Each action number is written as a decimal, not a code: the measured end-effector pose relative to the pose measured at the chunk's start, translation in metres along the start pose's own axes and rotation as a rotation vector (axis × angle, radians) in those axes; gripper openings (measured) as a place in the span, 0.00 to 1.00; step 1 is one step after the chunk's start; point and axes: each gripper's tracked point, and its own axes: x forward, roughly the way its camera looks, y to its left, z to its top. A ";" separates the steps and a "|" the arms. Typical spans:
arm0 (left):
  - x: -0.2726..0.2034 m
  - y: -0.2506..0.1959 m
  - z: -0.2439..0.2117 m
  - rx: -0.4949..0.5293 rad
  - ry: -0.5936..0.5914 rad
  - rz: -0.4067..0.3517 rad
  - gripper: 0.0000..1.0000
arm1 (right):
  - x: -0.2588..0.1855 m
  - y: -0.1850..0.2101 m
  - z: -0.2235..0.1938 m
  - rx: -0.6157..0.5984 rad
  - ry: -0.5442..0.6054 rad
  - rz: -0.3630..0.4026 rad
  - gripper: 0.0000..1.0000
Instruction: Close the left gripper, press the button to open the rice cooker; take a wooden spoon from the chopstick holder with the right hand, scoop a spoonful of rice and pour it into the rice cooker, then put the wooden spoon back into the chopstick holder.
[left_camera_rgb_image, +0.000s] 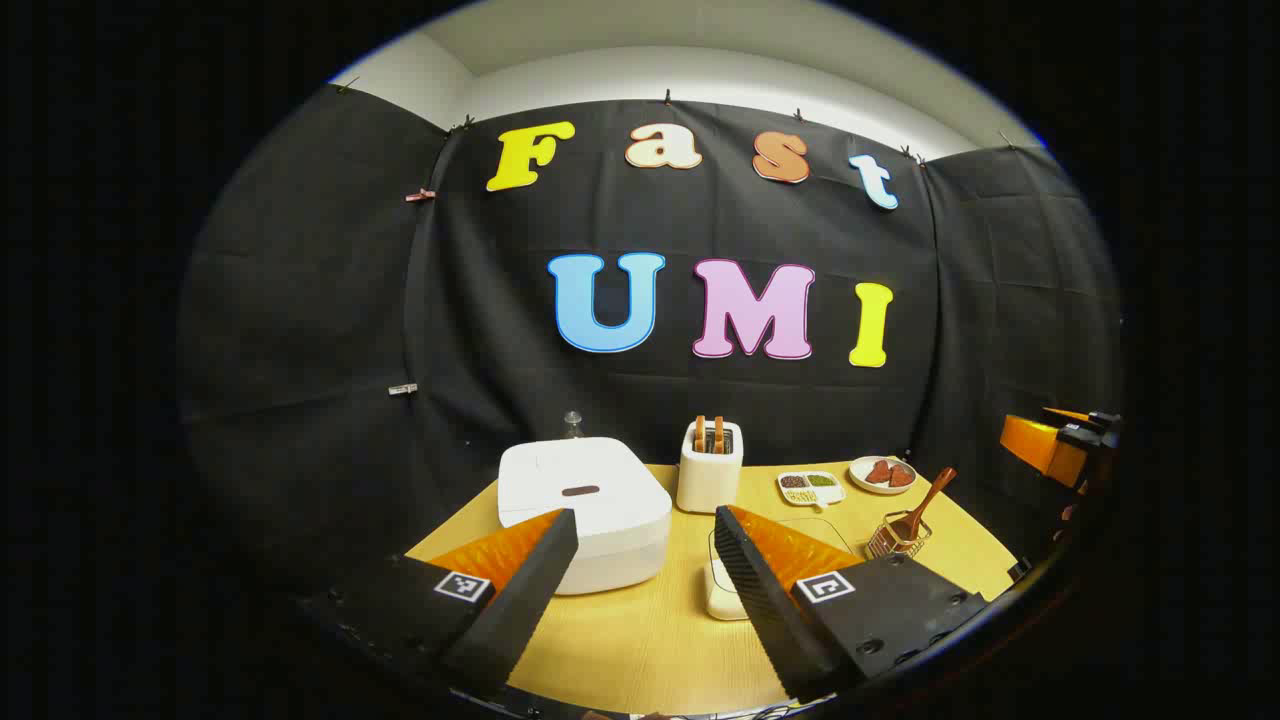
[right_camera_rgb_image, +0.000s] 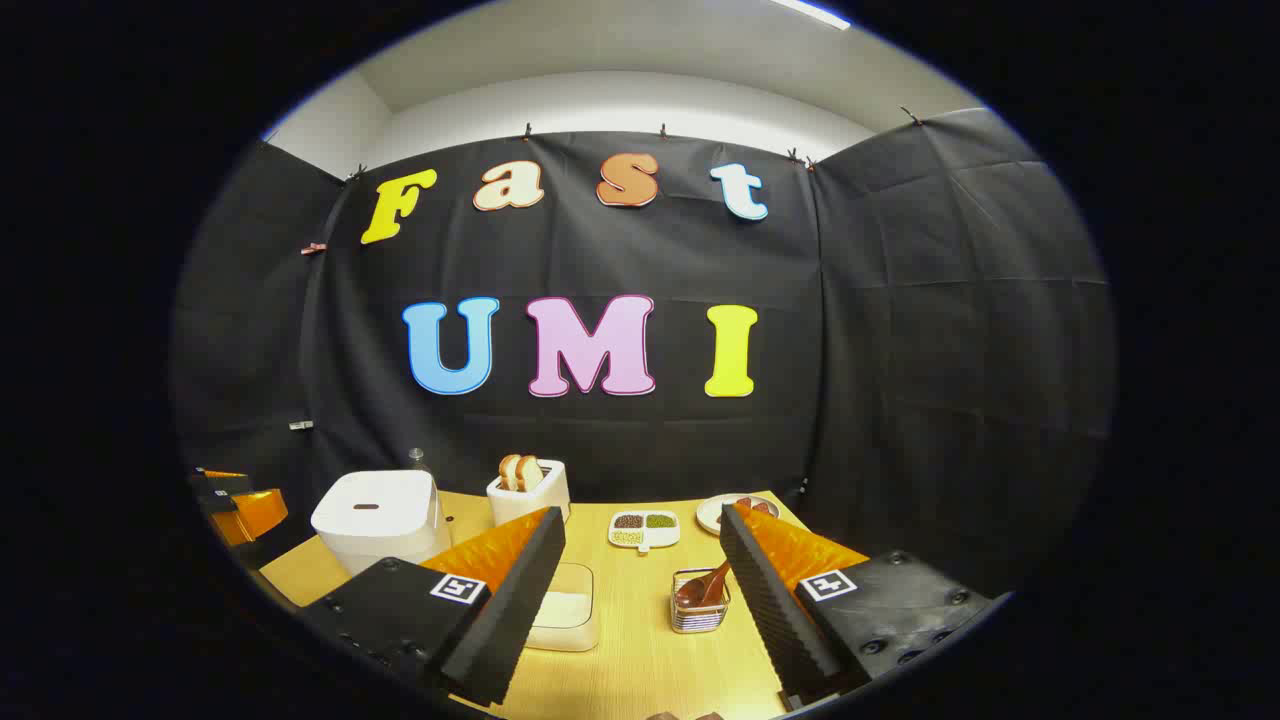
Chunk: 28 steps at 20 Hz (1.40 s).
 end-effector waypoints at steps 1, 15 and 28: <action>0.001 0.000 -0.001 -0.003 0.001 -0.001 0.95 | 0.001 -0.001 0.000 0.000 -0.001 -0.001 0.98; 0.029 -0.006 0.006 -0.031 0.015 -0.015 0.95 | 0.020 -0.019 -0.002 -0.007 0.007 -0.005 0.98; 0.087 0.032 0.036 -0.008 0.011 0.049 0.95 | 0.021 -0.001 -0.025 -0.023 0.050 0.069 0.98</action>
